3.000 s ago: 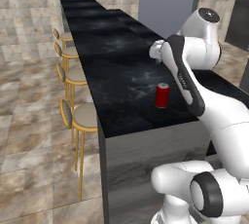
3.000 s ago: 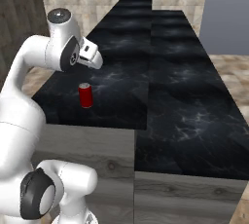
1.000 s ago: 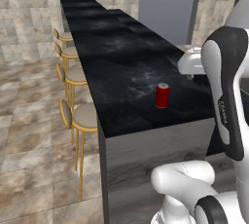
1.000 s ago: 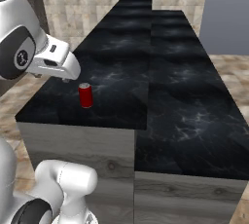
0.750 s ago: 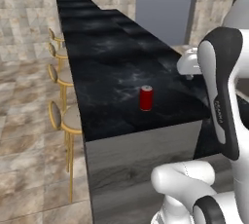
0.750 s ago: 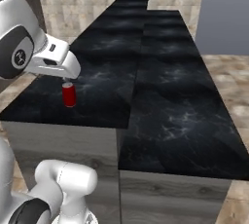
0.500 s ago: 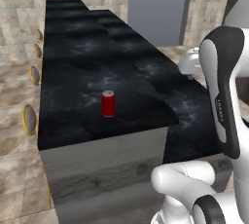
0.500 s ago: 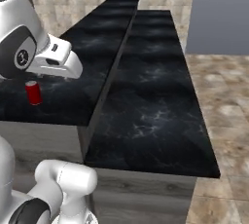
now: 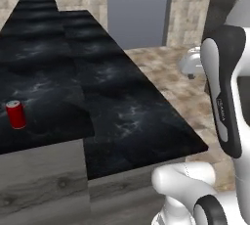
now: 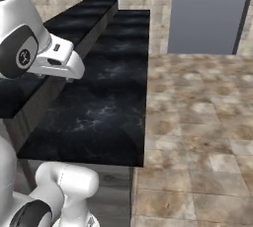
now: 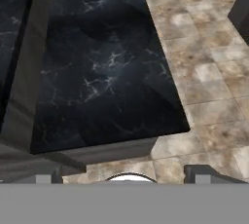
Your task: Move the drinks to the dining counter.
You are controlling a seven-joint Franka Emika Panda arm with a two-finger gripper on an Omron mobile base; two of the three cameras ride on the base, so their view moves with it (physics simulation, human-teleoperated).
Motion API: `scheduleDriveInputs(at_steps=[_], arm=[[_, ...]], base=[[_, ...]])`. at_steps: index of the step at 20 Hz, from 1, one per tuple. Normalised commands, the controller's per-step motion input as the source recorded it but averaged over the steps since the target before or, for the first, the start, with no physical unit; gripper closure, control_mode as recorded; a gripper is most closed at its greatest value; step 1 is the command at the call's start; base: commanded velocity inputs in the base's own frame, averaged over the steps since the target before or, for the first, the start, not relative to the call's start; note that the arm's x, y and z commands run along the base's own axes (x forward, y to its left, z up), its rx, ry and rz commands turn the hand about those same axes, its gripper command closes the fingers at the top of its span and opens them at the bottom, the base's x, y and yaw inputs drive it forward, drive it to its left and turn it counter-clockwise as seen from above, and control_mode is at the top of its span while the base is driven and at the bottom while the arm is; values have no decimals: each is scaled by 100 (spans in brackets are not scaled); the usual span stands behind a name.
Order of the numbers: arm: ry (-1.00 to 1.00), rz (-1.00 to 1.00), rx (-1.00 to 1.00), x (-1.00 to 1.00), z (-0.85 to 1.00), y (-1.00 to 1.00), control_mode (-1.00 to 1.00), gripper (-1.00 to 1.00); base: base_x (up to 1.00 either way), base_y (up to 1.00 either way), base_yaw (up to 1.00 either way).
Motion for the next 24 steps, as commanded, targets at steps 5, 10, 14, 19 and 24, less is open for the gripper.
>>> scheduleDriveInputs(at_steps=[5,10,14,19,24], arm=[[0,0,0,0,0,0,100,-100],[0,0,0,0,0,0,100,-100],[0,0,0,0,0,0,100,-100],[0,0,0,0,0,0,100,-100],[0,0,0,0,0,0,100,-100]], base=[[-48,-100,-5],[-58,-100,-1],[-57,-100,0],[-66,-100,0],[-29,-100,0]])
